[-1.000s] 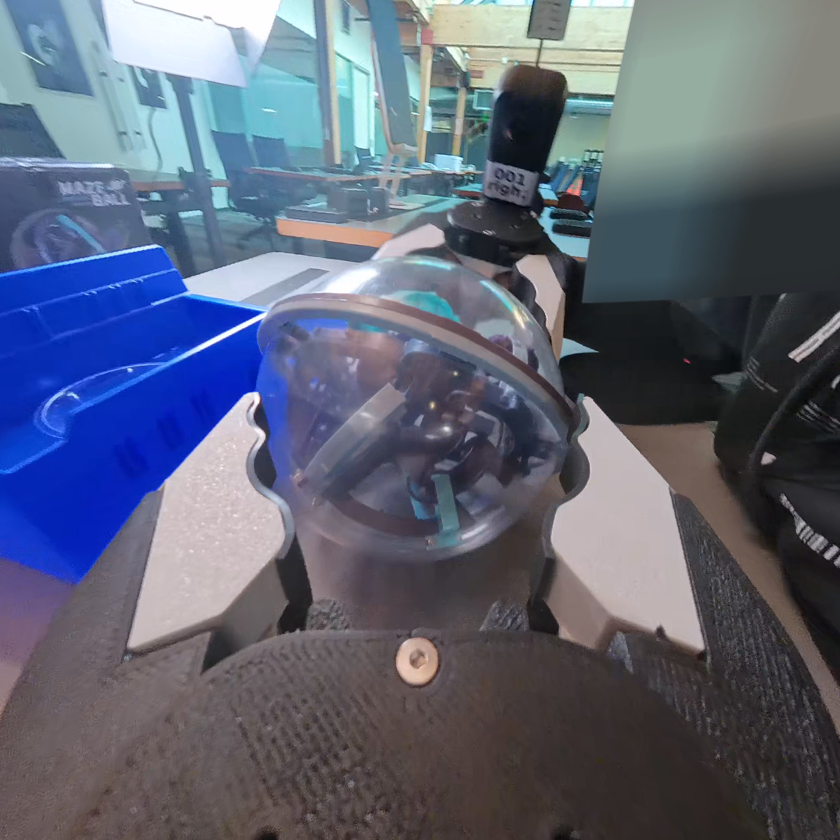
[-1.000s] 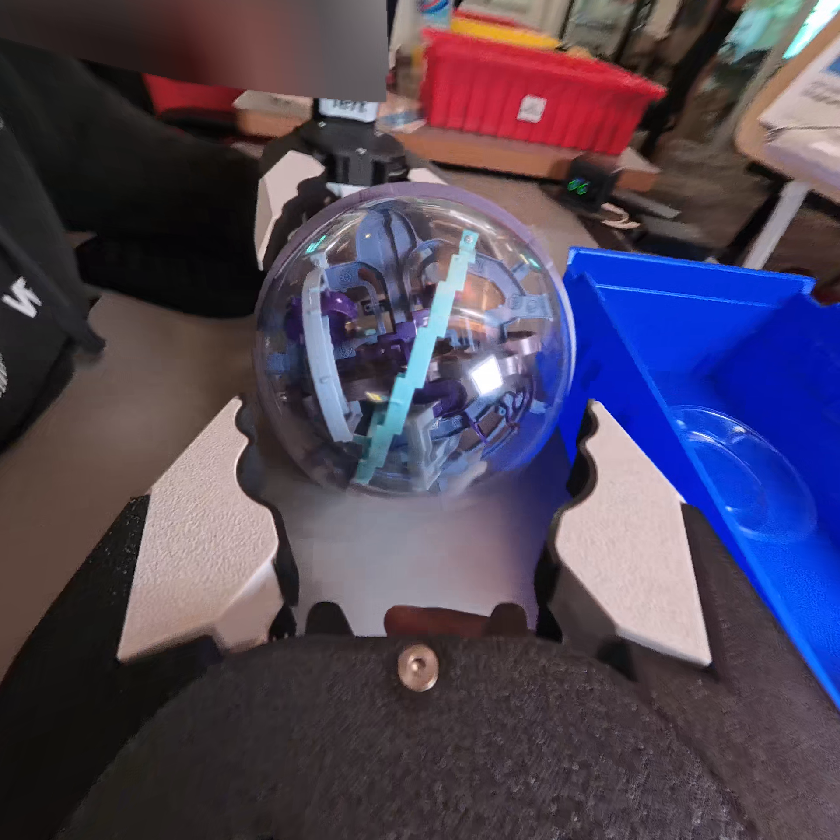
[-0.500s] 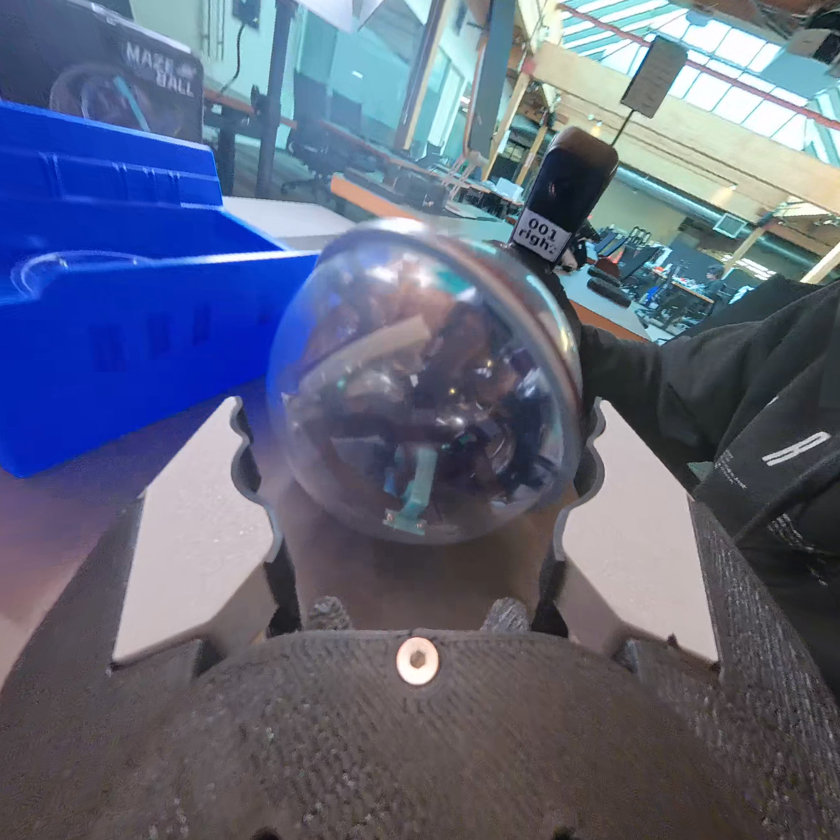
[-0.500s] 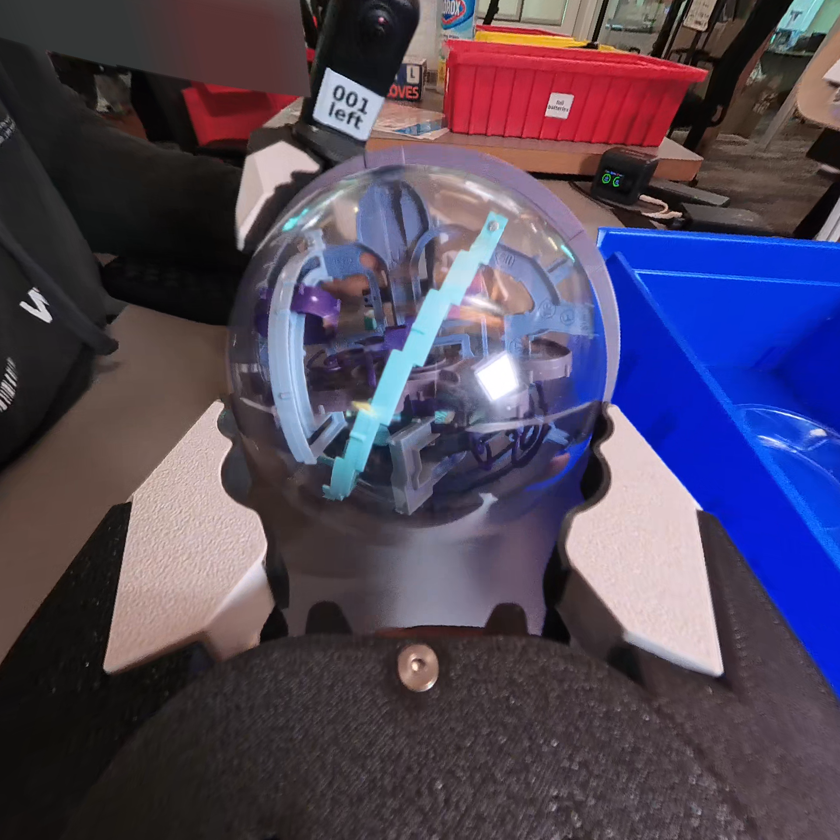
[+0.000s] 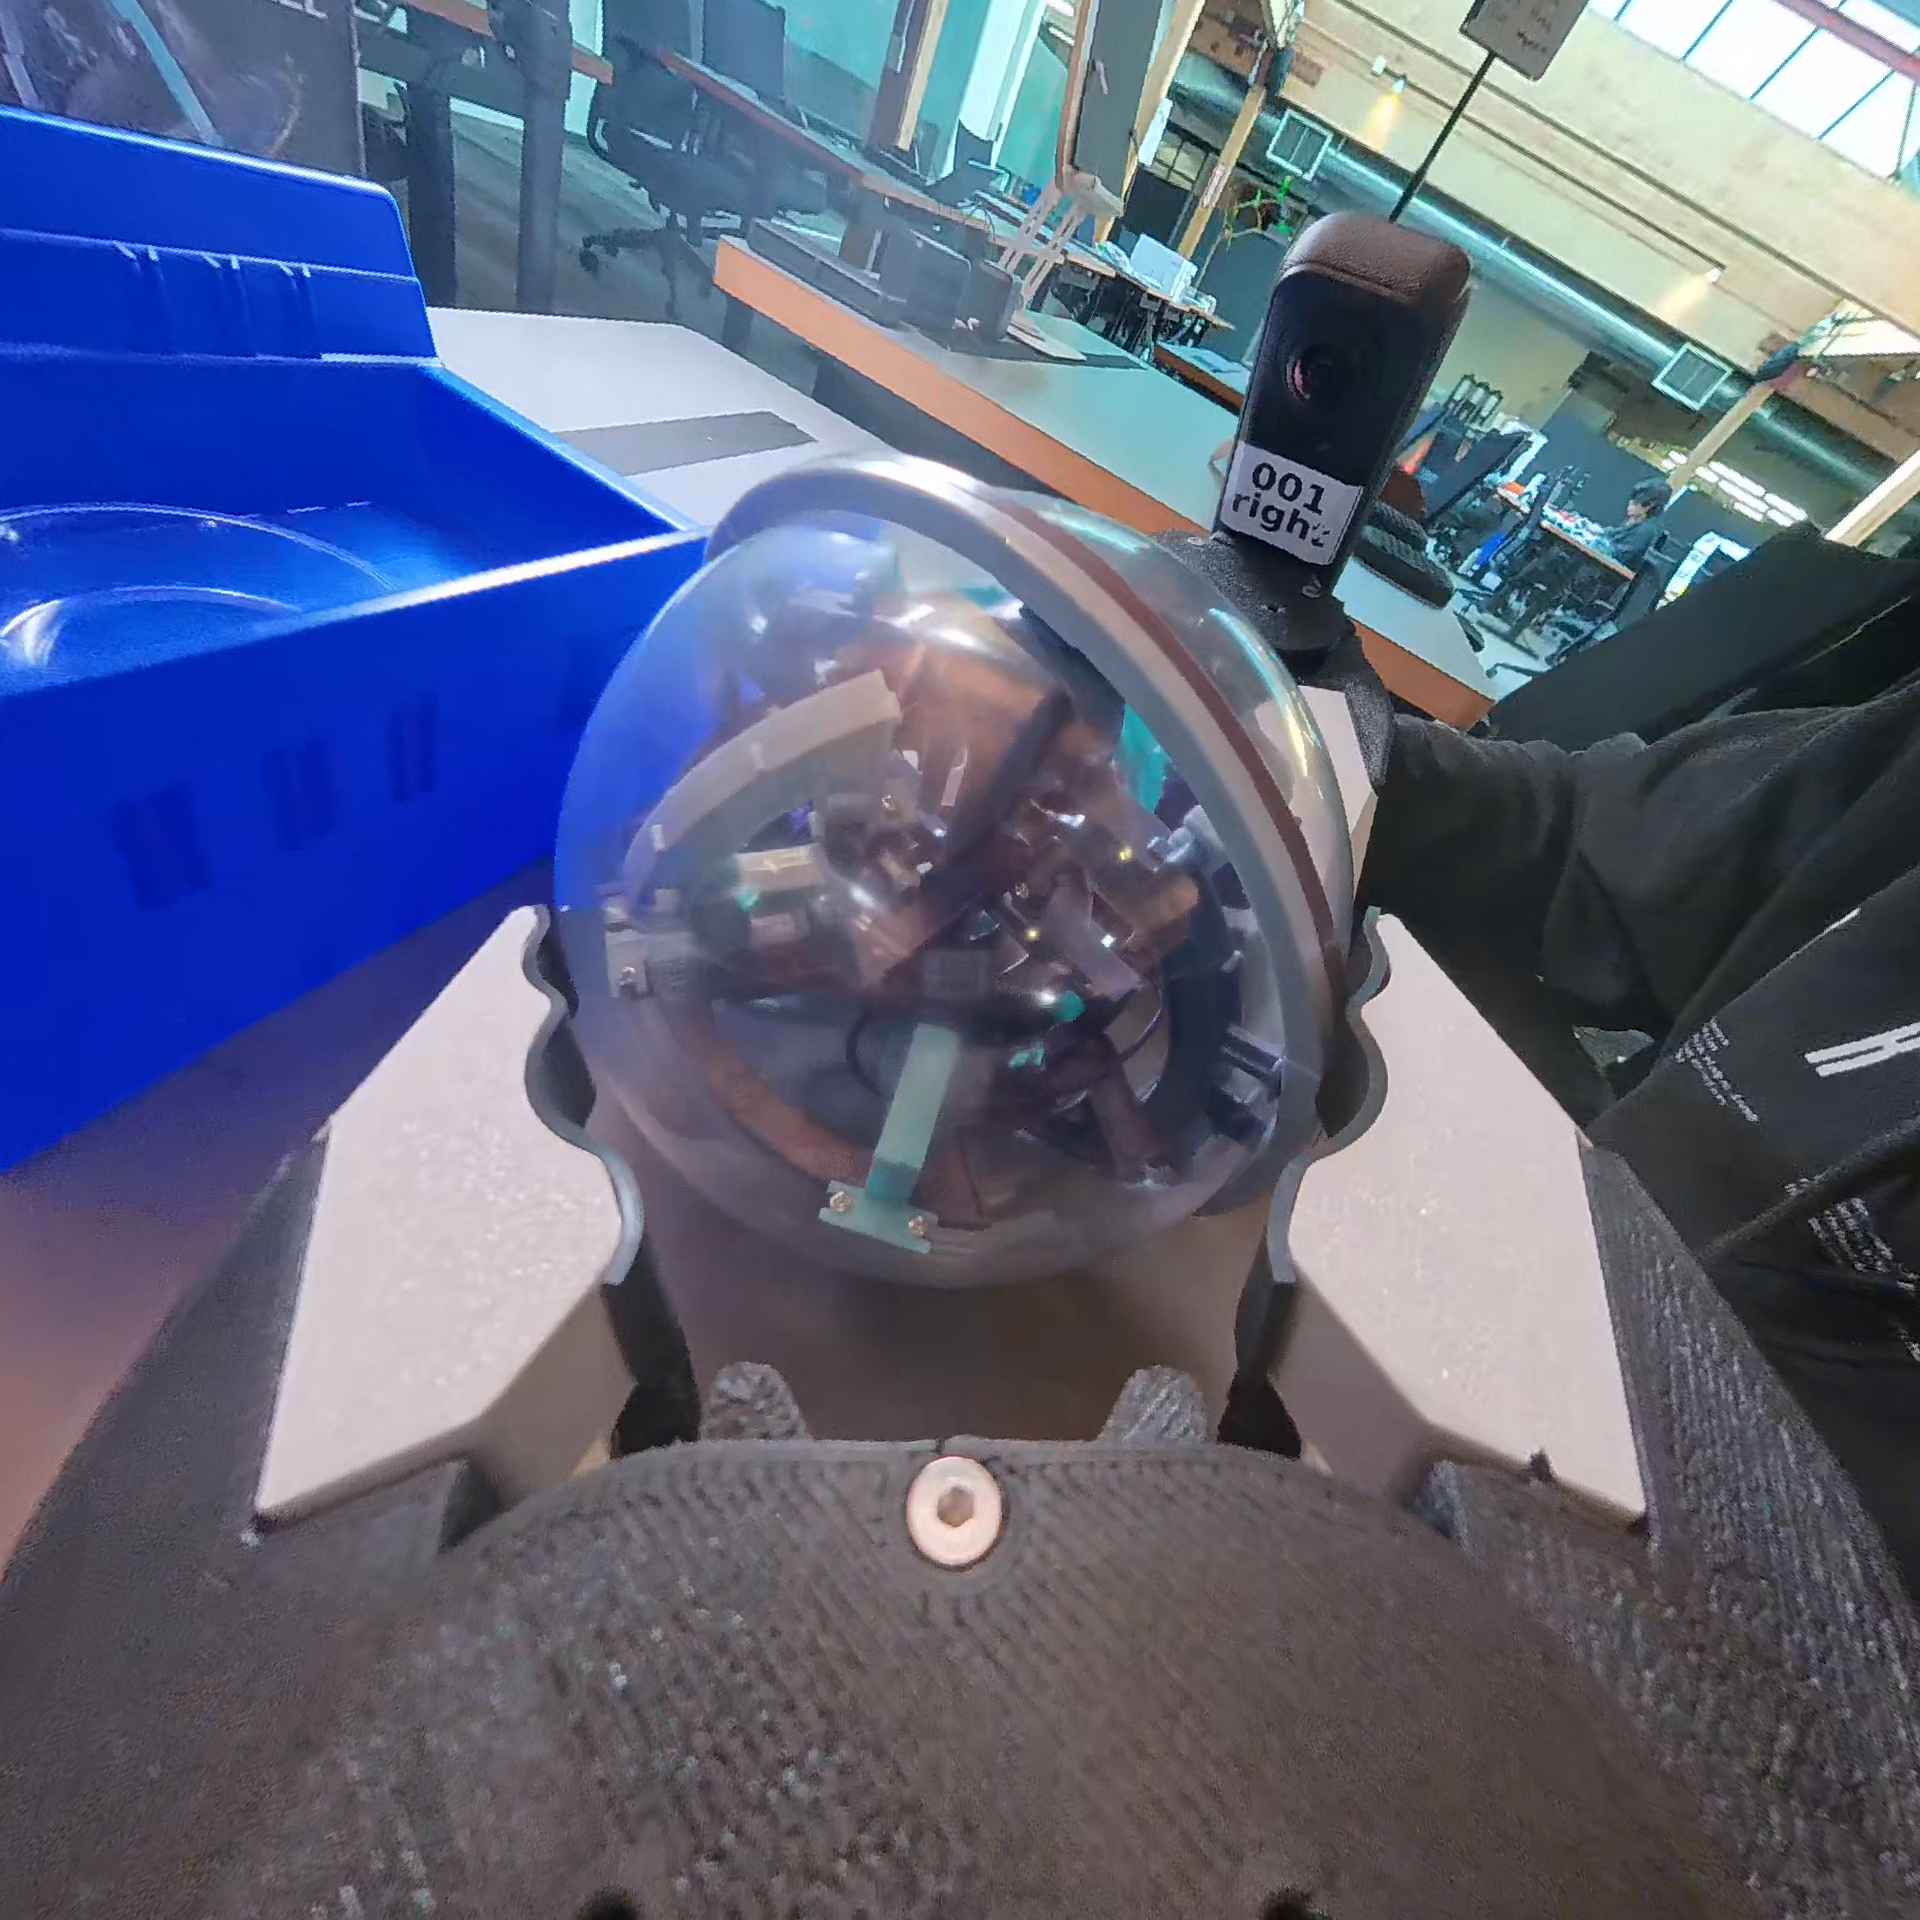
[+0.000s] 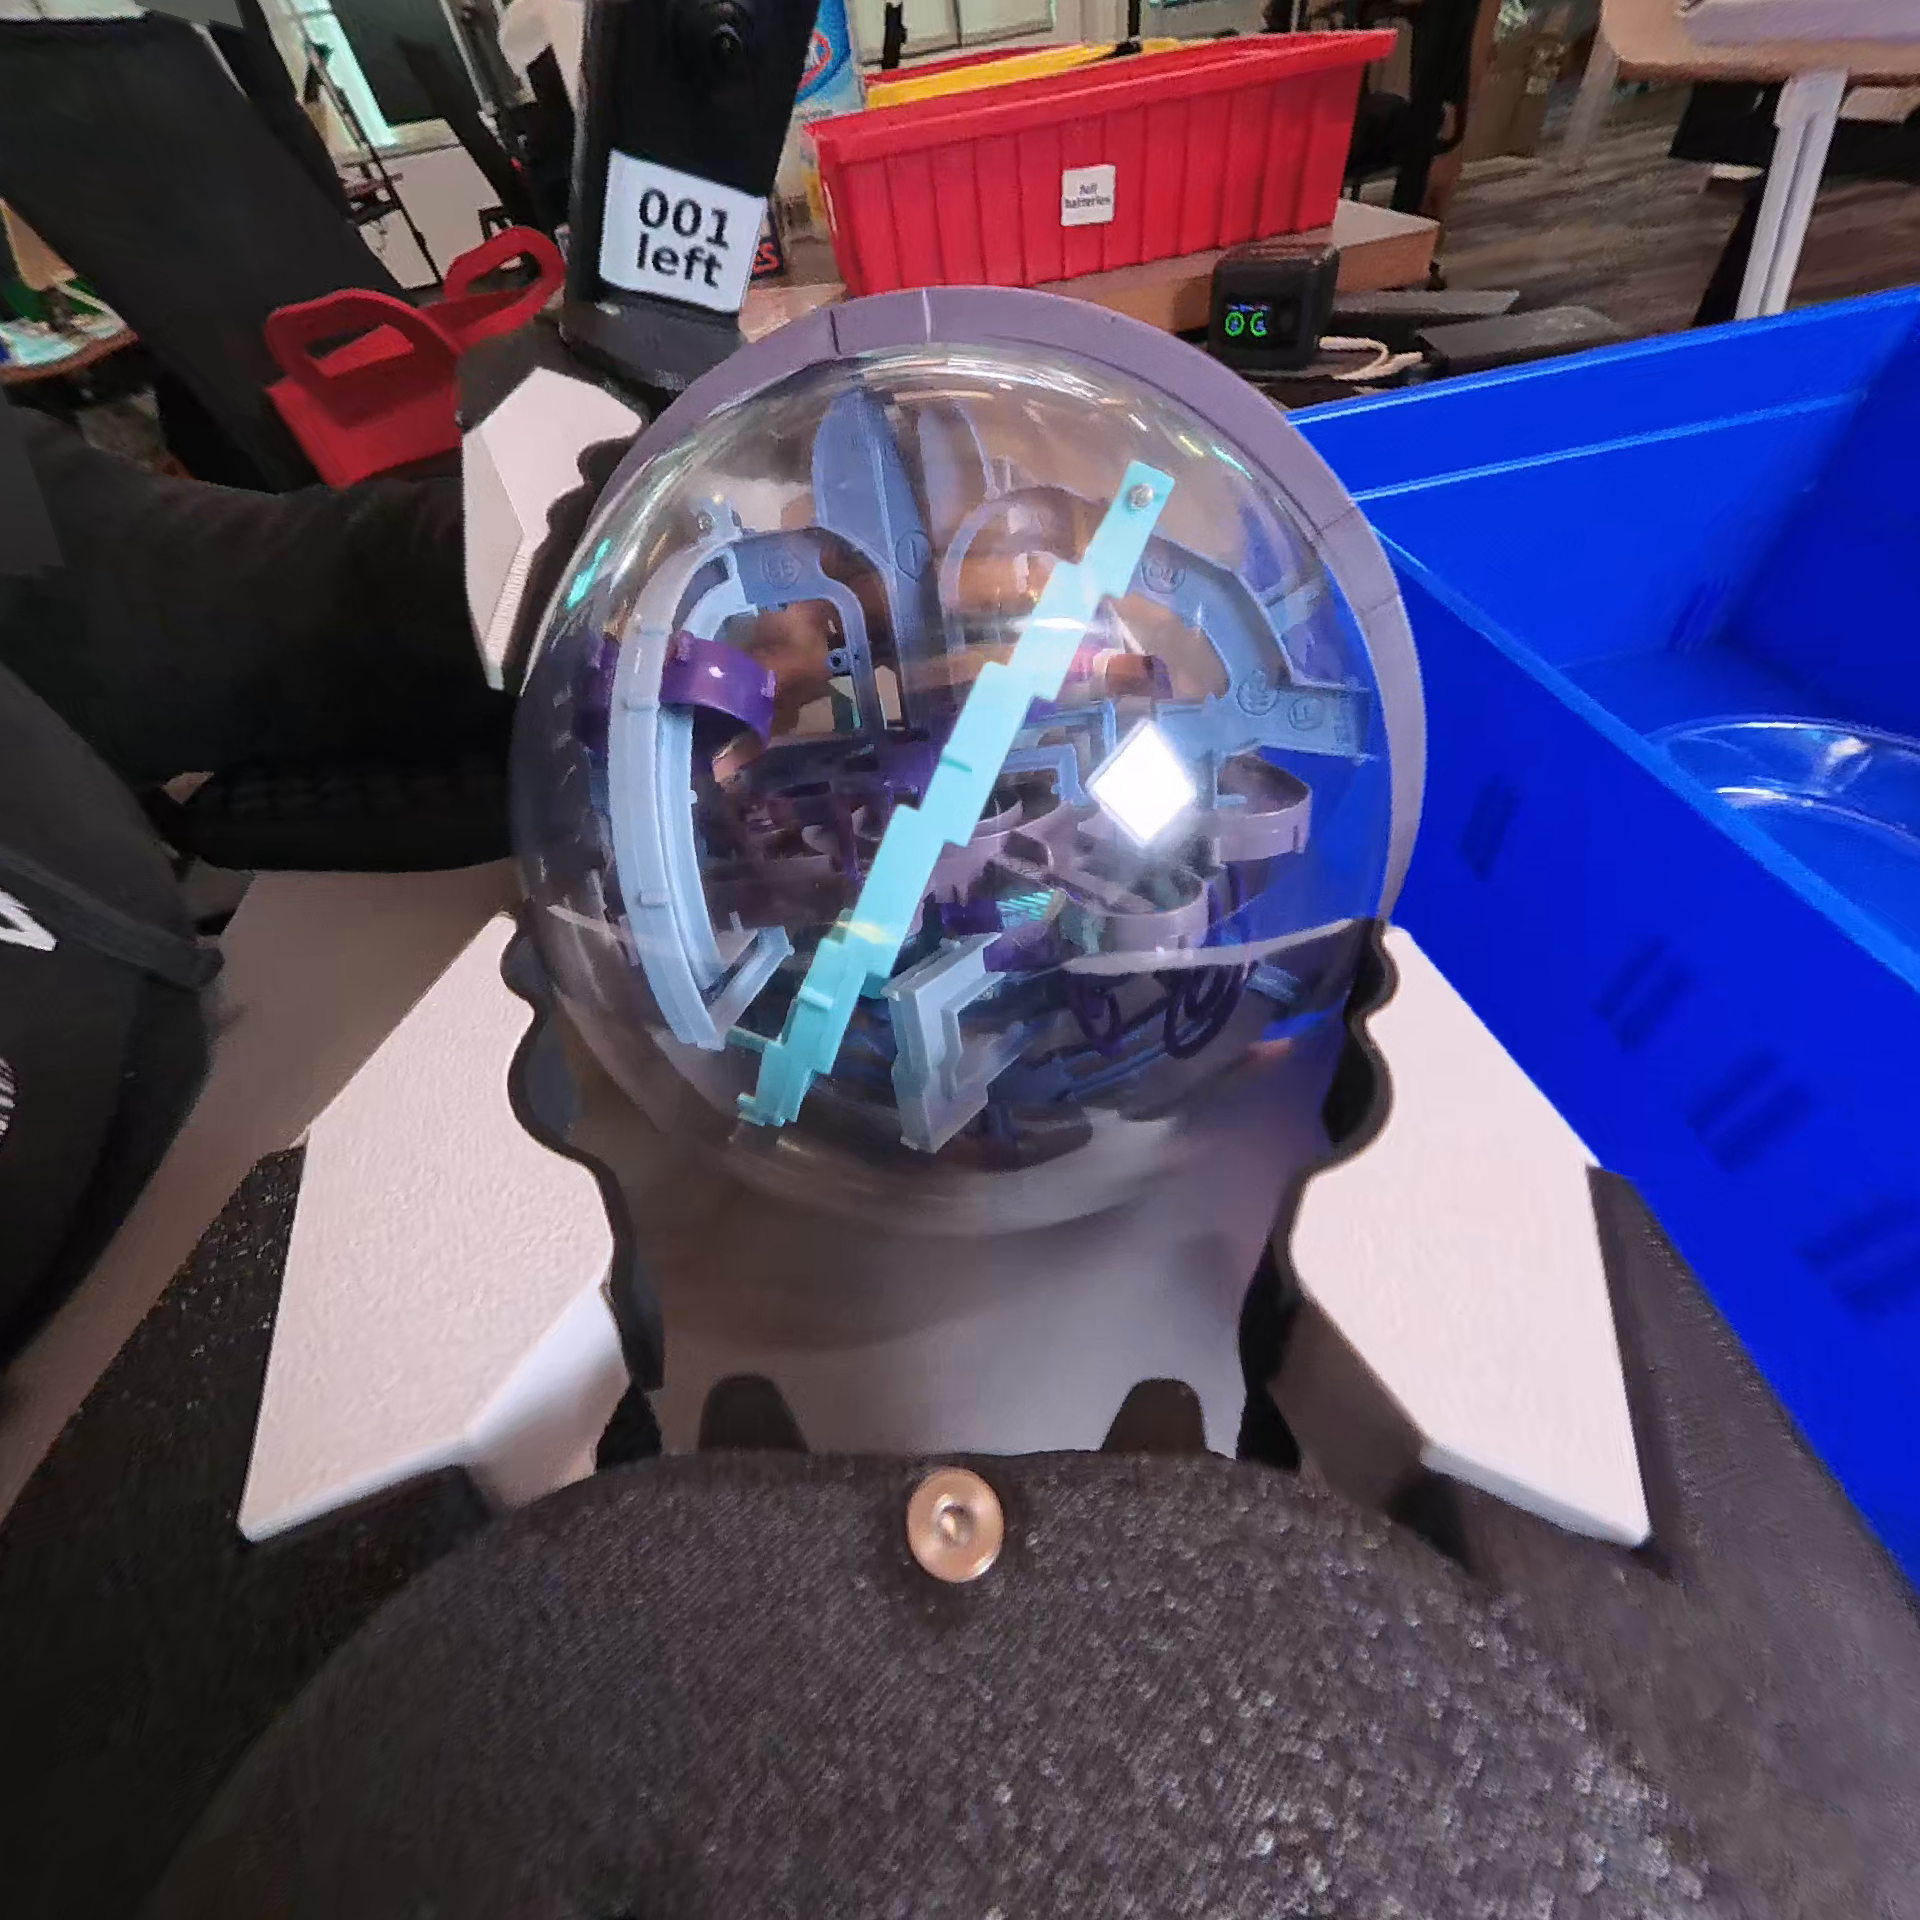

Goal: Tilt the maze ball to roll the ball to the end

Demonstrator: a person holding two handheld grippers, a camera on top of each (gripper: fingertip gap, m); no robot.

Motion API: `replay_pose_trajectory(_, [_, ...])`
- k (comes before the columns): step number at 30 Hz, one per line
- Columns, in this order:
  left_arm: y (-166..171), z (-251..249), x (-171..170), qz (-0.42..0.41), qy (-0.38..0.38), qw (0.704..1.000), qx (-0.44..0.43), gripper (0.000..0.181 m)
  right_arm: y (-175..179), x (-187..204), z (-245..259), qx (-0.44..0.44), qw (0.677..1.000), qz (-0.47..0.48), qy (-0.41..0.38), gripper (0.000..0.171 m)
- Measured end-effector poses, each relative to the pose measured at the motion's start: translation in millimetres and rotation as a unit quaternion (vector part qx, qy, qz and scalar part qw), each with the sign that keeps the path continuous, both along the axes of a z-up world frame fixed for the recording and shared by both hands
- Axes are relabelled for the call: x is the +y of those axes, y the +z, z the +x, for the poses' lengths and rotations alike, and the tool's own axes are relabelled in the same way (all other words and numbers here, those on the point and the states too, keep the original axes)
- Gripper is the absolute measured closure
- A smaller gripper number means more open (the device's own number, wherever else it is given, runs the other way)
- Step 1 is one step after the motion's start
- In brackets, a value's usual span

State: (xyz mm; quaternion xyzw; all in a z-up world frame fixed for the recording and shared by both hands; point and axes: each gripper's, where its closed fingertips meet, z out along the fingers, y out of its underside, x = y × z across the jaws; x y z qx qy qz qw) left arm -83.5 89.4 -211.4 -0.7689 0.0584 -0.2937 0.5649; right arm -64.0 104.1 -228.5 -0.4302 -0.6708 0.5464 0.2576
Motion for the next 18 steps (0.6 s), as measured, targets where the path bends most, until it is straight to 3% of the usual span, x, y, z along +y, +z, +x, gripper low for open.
replay_pose_trajectory(7, [4,9,6,-0.003,-0.026,0.999,0.026,0.041,-2,7,14,-0.027,0.998,0.047,-0.029,0.028])
replay_pose_trajectory(18, [10,25,6,0.036,-0.099,0.991,0.085,0.045,3,5,27,0.036,0.991,0.105,-0.078,0.026])
